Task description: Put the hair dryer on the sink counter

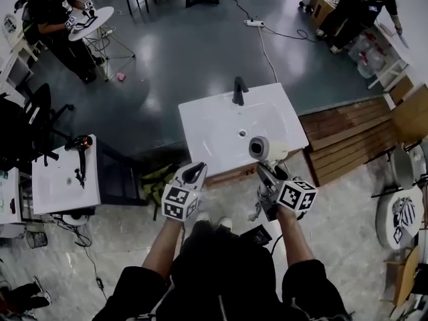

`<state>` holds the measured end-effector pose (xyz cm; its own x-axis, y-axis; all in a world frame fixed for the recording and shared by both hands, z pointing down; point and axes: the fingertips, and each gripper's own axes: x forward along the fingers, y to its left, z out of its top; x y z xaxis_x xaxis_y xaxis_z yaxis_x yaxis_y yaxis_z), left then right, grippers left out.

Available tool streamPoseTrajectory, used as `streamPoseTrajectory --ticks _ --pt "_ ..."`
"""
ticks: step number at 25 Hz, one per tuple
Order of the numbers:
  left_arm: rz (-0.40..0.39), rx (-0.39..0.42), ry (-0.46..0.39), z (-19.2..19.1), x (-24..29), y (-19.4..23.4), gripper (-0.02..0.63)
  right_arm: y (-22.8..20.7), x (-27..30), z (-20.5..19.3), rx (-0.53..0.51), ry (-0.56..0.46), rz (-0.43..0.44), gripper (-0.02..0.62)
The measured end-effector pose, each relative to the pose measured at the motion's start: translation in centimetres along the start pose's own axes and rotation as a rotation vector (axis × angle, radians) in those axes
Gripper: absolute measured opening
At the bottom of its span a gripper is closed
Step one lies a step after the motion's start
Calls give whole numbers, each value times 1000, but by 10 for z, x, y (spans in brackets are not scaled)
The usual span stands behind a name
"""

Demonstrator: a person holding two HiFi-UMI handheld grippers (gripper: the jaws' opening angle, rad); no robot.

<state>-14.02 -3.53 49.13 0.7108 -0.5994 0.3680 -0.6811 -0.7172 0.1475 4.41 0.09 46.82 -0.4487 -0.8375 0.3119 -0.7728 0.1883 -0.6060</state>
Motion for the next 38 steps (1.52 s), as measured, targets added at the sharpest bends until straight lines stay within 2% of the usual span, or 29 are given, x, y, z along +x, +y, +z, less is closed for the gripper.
streamPoseTrajectory --ticks 10,27,32,38 --pt "-72 28 -14 21 21 27 26 6 27 8 10 -36 -49 202" --pt "-180 34 6 19 42 61 26 10 51 12 13 -74 -145 202" --pt "-189 42 3 21 45 68 26 8 56 13 17 -76 -158 202" --pt "-162 32 -5 21 49 84 28 0 67 17 8 -67 -159 202"
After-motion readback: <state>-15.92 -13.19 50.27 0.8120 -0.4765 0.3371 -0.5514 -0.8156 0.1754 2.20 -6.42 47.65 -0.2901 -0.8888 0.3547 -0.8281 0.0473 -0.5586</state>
